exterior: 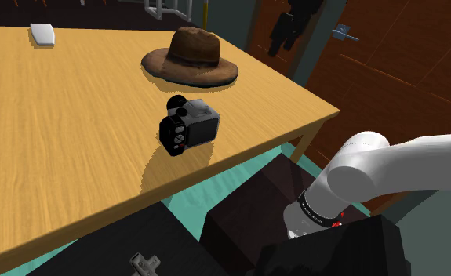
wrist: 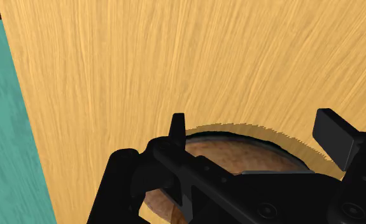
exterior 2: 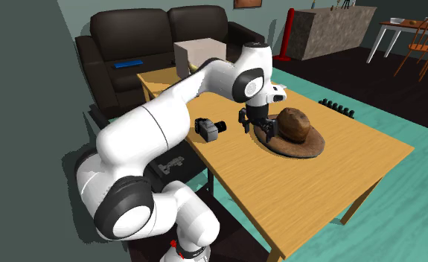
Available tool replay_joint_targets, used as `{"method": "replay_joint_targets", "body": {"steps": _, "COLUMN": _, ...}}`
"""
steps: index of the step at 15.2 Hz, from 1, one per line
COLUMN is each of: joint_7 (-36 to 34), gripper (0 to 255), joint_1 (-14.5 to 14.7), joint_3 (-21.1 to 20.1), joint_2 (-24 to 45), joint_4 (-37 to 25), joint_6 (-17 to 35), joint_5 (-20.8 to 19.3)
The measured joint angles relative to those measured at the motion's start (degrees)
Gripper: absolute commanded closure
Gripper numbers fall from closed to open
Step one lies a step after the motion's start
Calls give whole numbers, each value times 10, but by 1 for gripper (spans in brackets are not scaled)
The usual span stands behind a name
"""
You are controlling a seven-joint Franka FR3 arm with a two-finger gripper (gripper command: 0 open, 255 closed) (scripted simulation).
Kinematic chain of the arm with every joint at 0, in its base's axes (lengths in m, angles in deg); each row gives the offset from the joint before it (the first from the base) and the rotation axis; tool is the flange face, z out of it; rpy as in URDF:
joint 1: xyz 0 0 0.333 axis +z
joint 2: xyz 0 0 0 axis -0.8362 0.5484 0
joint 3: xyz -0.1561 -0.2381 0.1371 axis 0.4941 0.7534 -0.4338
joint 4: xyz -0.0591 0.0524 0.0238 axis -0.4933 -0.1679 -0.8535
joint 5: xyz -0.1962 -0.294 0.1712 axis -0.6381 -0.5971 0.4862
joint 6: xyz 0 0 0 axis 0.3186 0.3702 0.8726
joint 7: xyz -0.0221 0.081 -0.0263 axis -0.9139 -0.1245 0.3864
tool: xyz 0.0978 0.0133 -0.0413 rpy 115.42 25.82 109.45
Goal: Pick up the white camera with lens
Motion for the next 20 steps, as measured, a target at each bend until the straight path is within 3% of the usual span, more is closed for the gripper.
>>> {"method": "replay_joint_targets", "body": {"steps": 2, "joint_7": -9, "gripper": 0, "joint_1": 1, "joint_3": -7, "joint_2": 2, "joint_4": 0, "joint_6": -1, "joint_5": 4}}
{"method": "replay_joint_targets", "body": {"steps": 9, "joint_7": -125, "gripper": 0, "joint_1": 11, "joint_3": -87, "joint_2": 56, "joint_4": -10, "joint_6": 1, "joint_5": 60}}
{"method": "replay_joint_targets", "body": {"steps": 20, "joint_7": -321, "gripper": 0, "joint_1": 20, "joint_3": -213, "joint_2": 207, "joint_4": -87, "joint_6": 24, "joint_5": 130}}
